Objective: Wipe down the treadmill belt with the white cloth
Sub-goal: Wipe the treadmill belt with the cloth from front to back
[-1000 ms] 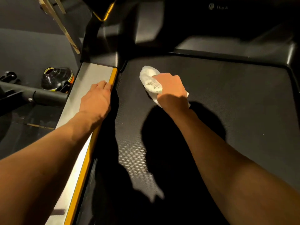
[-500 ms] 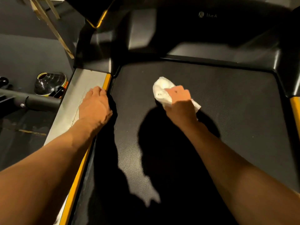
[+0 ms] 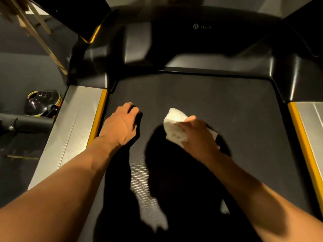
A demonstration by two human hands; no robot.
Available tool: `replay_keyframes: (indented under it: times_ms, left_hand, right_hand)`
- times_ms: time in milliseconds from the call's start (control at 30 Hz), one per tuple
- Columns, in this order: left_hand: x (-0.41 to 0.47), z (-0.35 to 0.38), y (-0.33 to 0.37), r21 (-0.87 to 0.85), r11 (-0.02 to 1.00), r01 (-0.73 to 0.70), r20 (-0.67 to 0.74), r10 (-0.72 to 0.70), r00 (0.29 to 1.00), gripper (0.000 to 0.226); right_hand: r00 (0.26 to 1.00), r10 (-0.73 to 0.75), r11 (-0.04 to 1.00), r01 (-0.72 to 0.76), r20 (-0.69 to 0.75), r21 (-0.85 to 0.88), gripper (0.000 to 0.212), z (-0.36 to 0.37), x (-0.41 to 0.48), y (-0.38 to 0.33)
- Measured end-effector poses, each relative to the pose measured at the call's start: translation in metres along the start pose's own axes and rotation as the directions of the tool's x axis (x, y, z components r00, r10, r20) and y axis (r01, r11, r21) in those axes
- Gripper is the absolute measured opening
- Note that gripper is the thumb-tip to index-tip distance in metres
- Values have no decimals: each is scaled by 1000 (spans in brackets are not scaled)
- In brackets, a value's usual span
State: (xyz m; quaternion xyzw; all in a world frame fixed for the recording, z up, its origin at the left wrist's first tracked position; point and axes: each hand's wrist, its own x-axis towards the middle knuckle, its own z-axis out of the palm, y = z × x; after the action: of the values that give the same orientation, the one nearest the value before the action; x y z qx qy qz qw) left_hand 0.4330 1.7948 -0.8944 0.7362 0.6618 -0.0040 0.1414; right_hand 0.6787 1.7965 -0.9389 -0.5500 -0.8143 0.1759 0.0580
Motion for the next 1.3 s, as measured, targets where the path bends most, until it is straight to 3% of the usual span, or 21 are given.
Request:
replay_keyframes:
  times_ms: [67,100,200,300,367,400,500,567,633,700,767,800,867,933,1000,1067,1100,1167,1200,1233,1300]
  left_hand:
    - [1,4,6,8,1000,17,42,-17,999,48]
    - [0,9,9,29,999,20,67,-22,998,50]
    - [-2,19,13,116,993,22,108,-34,994,57]
    - [5,13,14,197,980,-10,148,-19,989,57]
    - [12,5,16,261,964,-45,199,-8,980,56]
    - [14,1,17,283,957,-60,207,0,978,54]
    - [13,1,23,281,956,-83,193,28,981,51]
    - [7,8,26,261,960,-105,195,55,979,59]
    - [-1,14,30,278,946,-168,204,113,972,68]
    - [-3,15,38,286,928,-237,207,182,961,68]
    - [-1,12,47,282,919,-275,210,221,953,67]
    - [2,11,52,268,924,-272,211,219,953,67]
    - [6,12,60,242,941,-238,225,184,957,66]
    - [8,15,66,259,943,-209,246,145,958,65]
    - [9,18,71,274,942,-193,250,124,960,61]
    - [9,20,75,285,940,-189,259,115,959,61]
    - [9,20,76,290,938,-188,264,111,958,62]
    - [10,20,76,290,939,-184,269,105,957,62]
    - [11,19,75,281,942,-184,265,108,958,61]
    - [12,18,75,268,946,-183,262,112,959,59]
    - [14,17,77,242,954,-175,269,107,957,56]
  right_hand:
    - [991,-92,966,65,98,251,45,1,-23,-12]
    - [995,-82,947,61,52,316,46,-6,-27,-11]
    - [968,191,941,-134,-161,311,46,-31,-14,17]
    - [891,453,881,-441,-35,170,46,-48,-7,50]
    - [917,397,918,-397,32,-12,48,-41,-20,43]
    - [942,325,946,-325,84,-11,48,-31,-29,33]
    - [968,158,930,-212,193,300,38,-24,-58,7]
    - [955,268,829,-295,126,475,30,-36,-56,18]
    - [905,423,855,-381,-45,352,32,-53,-39,46]
    - [870,485,858,-452,-94,245,32,-68,-28,75]
    - [883,459,881,-439,-98,176,35,-67,-26,81]
    - [903,416,909,-412,-103,56,34,-59,-31,75]
    - [964,223,954,-246,-144,-170,42,-28,-52,54]
    - [993,32,995,-42,-114,-89,51,-1,-76,35]
    - [998,-15,988,23,-56,154,56,-6,-86,26]
    - [992,117,882,-86,-39,464,45,-31,-83,31]
    - [970,226,765,-119,-92,633,37,-52,-77,36]
    - [865,470,560,-137,-177,817,25,-90,-68,53]
    - [805,558,565,-188,-203,803,26,-103,-62,68]
    - [763,599,661,-298,-244,689,28,-106,-55,85]
    - [767,612,767,-518,-190,378,32,-98,-50,110]
